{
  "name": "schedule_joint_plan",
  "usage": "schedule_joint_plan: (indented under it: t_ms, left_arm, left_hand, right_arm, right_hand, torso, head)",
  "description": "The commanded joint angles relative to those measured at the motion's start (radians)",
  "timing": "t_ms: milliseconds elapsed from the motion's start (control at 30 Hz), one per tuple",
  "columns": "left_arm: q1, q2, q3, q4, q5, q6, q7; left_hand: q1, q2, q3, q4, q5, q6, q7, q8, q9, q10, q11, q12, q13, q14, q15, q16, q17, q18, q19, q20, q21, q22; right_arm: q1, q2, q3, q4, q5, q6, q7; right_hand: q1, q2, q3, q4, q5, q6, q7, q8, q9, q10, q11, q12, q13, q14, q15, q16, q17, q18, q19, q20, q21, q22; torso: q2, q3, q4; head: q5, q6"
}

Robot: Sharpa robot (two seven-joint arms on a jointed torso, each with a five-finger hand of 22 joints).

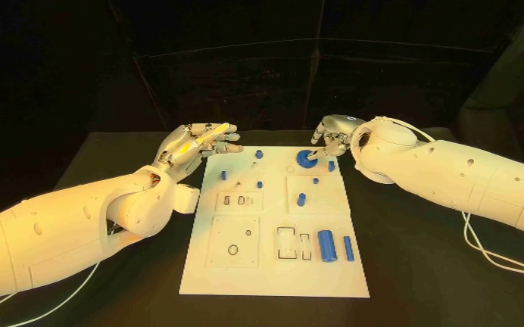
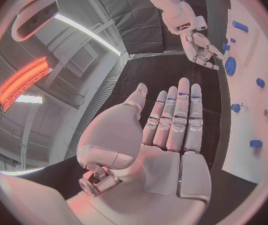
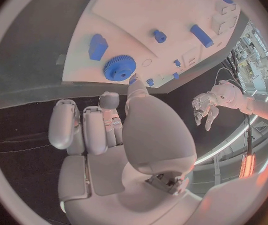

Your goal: Assemble the parts on the task board

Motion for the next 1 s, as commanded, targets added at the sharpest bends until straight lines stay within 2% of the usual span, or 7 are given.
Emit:
schedule_joint_plan:
  t_ms: [33,167,267,367,667,1000]
  left_arm:
    - [0.001,0.002,0.001,-0.001,0.002,0.017,0.010]
    - [0.001,0.004,0.001,-0.002,0.002,0.018,0.009]
    - [0.001,0.005,0.001,-0.004,0.002,0.017,0.007]
    - [0.001,0.005,0.001,-0.005,0.002,0.017,0.006]
    - [0.001,0.007,0.001,-0.007,0.002,0.018,0.004]
    - [0.001,0.008,0.001,-0.009,0.002,0.019,0.003]
  left_hand:
    - [-0.006,0.007,0.001,-0.007,0.000,-0.002,0.003,-0.003,0.000,-0.006,0.004,-0.005,-0.001,0.005,0.004,-0.006,0.001,0.016,0.005,0.000,-0.007,-0.001]
    - [-0.006,0.007,0.001,-0.007,0.000,-0.002,0.003,-0.003,0.000,-0.006,0.004,-0.005,-0.001,0.005,0.004,-0.006,0.001,0.016,0.005,0.000,-0.007,-0.001]
    - [-0.006,0.007,0.001,-0.006,0.000,-0.002,0.004,-0.003,0.000,-0.006,0.005,-0.005,-0.001,0.005,0.004,-0.007,0.001,0.016,0.005,0.001,-0.007,-0.001]
    - [-0.007,0.008,0.001,-0.006,0.000,-0.002,0.004,-0.004,0.000,-0.006,0.005,-0.005,-0.001,0.005,0.004,-0.007,0.002,0.016,0.005,0.001,-0.008,-0.002]
    - [-0.007,0.008,0.001,-0.006,0.000,-0.002,0.004,-0.004,0.000,-0.006,0.005,-0.005,-0.001,0.005,0.004,-0.007,0.002,0.016,0.005,0.001,-0.008,-0.002]
    - [-0.008,0.009,0.002,-0.006,0.000,-0.002,0.004,-0.004,0.000,-0.006,0.005,-0.005,-0.001,0.005,0.004,-0.008,0.002,0.016,0.005,0.001,-0.008,-0.003]
  right_arm:
    - [0.002,0.009,0.001,-0.010,0.005,0.032,0.014]
    - [0.002,0.021,0.001,-0.019,-0.002,0.039,0.028]
    - [0.001,0.028,0.001,-0.024,-0.013,0.044,0.038]
    - [0.001,0.032,0.001,-0.027,-0.022,0.051,0.043]
    - [-0.001,0.043,0.000,-0.039,-0.032,0.065,0.049]
    - [-0.003,0.049,0.000,-0.051,-0.034,0.078,0.049]
  right_hand:
    - [0.023,0.008,-0.016,-0.007,0.007,-0.001,-0.004,0.008,0.000,0.032,0.000,0.112,0.114,0.049,0.007,0.020,0.034,-0.019,0.007,0.002,0.007,0.004]
    - [0.048,0.022,-0.021,-0.029,0.019,0.000,-0.007,0.011,0.000,0.060,-0.002,0.197,0.201,0.056,0.007,0.046,0.082,-0.021,0.013,0.001,0.012,0.015]
    - [0.061,0.029,-0.023,-0.044,0.042,0.001,-0.008,0.014,0.000,0.074,-0.002,0.239,0.244,0.063,0.008,0.070,0.127,-0.024,0.023,0.001,0.019,0.030]
    - [0.065,0.034,-0.025,-0.053,0.046,0.002,-0.008,0.015,0.000,0.086,-0.002,0.269,0.275,0.068,0.008,0.086,0.160,-0.028,0.035,0.002,0.027,0.048]
    - [0.070,0.042,-0.029,-0.068,0.048,0.005,-0.008,0.018,-0.001,0.105,-0.001,0.311,0.318,0.074,0.010,0.106,0.200,-0.036,0.060,0.003,0.044,0.086]
    - [0.085,0.060,-0.022,-0.088,0.045,0.015,-0.008,0.024,0.000,0.112,-0.001,0.329,0.337,0.075,0.010,0.113,0.212,-0.039,0.070,0.004,0.052,0.103]
  torso:
    - [0.000,-0.0019,0.0002]
    - [0.001,-0.0008,-0.0003]
    - [0.000,-0.0007,-0.0005]
    - [0.000,-0.0013,-0.0001]
    - [0.000,0.0000,-0.0024]
    - [0.000,-0.0001,-0.0014]
  head:
    - [0.001,-0.003]
    - [0.001,-0.006]
    - [0.003,-0.007]
    - [0.002,-0.008]
    - [0.004,-0.010]
    - [0.003,-0.011]
